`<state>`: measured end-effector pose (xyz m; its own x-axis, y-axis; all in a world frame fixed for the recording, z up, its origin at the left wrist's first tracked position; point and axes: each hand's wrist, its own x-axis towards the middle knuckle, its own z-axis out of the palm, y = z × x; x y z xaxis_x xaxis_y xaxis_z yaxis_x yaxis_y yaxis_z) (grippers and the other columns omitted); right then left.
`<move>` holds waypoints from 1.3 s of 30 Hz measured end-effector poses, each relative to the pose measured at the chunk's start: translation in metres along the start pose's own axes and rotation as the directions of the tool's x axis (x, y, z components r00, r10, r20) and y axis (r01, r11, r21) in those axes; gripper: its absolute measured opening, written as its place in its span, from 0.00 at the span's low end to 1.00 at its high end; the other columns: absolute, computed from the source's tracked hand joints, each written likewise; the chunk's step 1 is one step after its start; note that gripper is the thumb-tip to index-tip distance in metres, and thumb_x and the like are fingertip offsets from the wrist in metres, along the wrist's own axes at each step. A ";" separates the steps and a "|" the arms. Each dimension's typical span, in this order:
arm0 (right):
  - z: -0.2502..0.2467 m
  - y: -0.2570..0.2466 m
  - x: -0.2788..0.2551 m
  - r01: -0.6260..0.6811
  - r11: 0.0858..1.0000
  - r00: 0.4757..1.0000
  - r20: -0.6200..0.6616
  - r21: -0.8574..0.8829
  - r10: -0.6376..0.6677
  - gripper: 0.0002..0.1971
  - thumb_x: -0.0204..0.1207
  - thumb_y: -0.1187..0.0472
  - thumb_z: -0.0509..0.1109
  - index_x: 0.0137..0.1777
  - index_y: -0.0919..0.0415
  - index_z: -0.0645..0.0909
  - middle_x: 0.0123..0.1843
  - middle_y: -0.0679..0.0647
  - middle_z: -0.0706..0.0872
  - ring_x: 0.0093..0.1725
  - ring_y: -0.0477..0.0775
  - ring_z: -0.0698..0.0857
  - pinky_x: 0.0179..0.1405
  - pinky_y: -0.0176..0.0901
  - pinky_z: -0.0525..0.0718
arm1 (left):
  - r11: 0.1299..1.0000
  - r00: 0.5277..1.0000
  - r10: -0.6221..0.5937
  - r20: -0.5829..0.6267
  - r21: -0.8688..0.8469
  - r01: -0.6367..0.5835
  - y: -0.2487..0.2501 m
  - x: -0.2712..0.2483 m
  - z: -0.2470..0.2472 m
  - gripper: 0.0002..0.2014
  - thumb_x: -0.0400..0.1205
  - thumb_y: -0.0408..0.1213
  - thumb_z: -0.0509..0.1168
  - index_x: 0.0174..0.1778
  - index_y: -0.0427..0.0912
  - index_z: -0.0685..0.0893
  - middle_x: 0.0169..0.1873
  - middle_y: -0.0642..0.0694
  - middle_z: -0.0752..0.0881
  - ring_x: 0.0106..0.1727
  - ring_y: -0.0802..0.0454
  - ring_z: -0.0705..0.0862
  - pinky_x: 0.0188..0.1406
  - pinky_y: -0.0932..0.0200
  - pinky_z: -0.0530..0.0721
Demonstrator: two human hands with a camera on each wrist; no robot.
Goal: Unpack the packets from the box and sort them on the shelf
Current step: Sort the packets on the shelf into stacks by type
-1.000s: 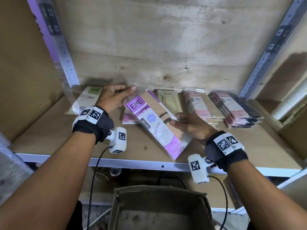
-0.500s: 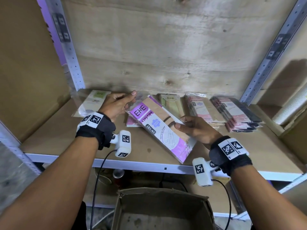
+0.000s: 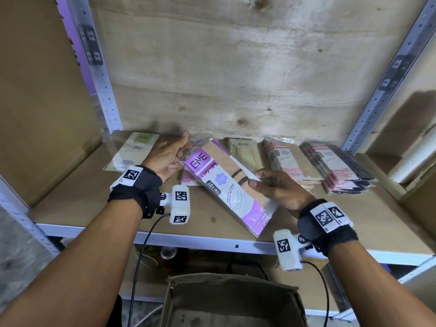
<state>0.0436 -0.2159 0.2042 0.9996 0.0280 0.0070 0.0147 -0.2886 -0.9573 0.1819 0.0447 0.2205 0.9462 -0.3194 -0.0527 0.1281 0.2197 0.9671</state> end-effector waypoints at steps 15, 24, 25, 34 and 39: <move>0.013 -0.020 0.039 -0.053 0.966 0.990 -0.111 0.252 0.084 0.07 0.84 0.65 0.66 0.50 0.67 0.83 0.47 0.65 0.81 0.45 0.63 0.78 0.49 0.51 0.75 | 0.984 0.988 0.054 -0.141 0.176 -0.029 0.018 0.014 -0.032 0.40 0.74 0.77 0.54 0.55 0.44 0.87 0.36 0.39 0.92 0.28 0.49 0.88 0.27 0.61 0.84; 0.060 -0.040 0.103 -0.136 0.911 0.950 -0.209 0.389 0.232 0.19 0.84 0.70 0.64 0.71 0.82 0.73 0.68 0.79 0.80 0.63 0.76 0.82 0.66 0.74 0.80 | 0.924 0.993 -0.069 0.093 0.382 0.028 0.014 0.008 -0.014 0.22 0.77 0.42 0.76 0.65 0.38 0.82 0.41 0.42 0.91 0.31 0.53 0.88 0.32 0.63 0.88; 0.064 -0.039 0.109 -0.151 0.908 0.945 -0.214 0.392 0.249 0.19 0.84 0.71 0.64 0.71 0.82 0.73 0.67 0.78 0.81 0.63 0.75 0.83 0.68 0.75 0.78 | 0.926 0.994 -0.059 0.089 0.376 0.022 0.014 0.010 -0.015 0.22 0.77 0.38 0.76 0.66 0.37 0.81 0.42 0.41 0.92 0.32 0.54 0.88 0.33 0.64 0.88; 0.069 -0.025 0.144 -0.263 0.952 0.920 -0.340 -0.159 0.197 0.15 0.76 0.61 0.76 0.53 0.74 0.86 0.45 0.66 0.90 0.41 0.59 0.87 0.53 0.60 0.88 | 0.896 0.998 -0.045 -0.049 0.440 0.062 0.000 0.028 -0.028 0.24 0.73 0.25 0.77 0.65 0.26 0.81 0.50 0.33 0.89 0.40 0.45 0.88 0.45 0.54 0.91; 0.064 -0.021 0.148 -0.338 0.860 0.909 -0.369 -0.382 0.193 0.24 0.71 0.54 0.81 0.63 0.63 0.83 0.56 0.59 0.88 0.57 0.60 0.87 0.61 0.50 0.86 | 0.860 0.996 -0.061 -0.064 0.503 0.085 -0.012 0.031 -0.028 0.22 0.73 0.24 0.77 0.62 0.24 0.82 0.52 0.29 0.89 0.34 0.49 0.86 0.35 0.62 0.87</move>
<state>0.1895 -0.1447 0.2073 0.9207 -0.3838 -0.0714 -0.3154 -0.6235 -0.7154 0.2183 0.0580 0.1998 0.9537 -0.2726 -0.1272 0.0408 -0.3018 0.9525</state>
